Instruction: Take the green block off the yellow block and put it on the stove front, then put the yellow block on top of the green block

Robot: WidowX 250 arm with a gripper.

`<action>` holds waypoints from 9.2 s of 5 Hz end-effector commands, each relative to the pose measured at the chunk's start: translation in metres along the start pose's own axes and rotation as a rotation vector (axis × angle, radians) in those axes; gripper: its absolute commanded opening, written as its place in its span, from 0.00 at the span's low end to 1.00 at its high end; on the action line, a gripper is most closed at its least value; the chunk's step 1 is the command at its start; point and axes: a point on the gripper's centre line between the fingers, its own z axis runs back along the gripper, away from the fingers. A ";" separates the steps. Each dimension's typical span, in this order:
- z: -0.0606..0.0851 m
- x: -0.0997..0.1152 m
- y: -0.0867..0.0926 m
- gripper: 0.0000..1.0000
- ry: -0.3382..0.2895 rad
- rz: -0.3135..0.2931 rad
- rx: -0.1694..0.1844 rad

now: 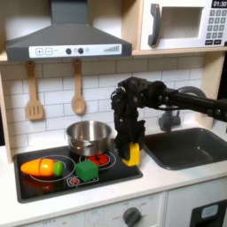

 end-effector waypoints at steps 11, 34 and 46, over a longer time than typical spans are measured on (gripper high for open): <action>0.041 0.006 0.013 0.00 -0.092 0.013 -0.042; 0.017 0.058 0.083 0.00 -0.068 0.187 0.050; 0.018 0.060 0.076 0.00 -0.058 0.179 0.030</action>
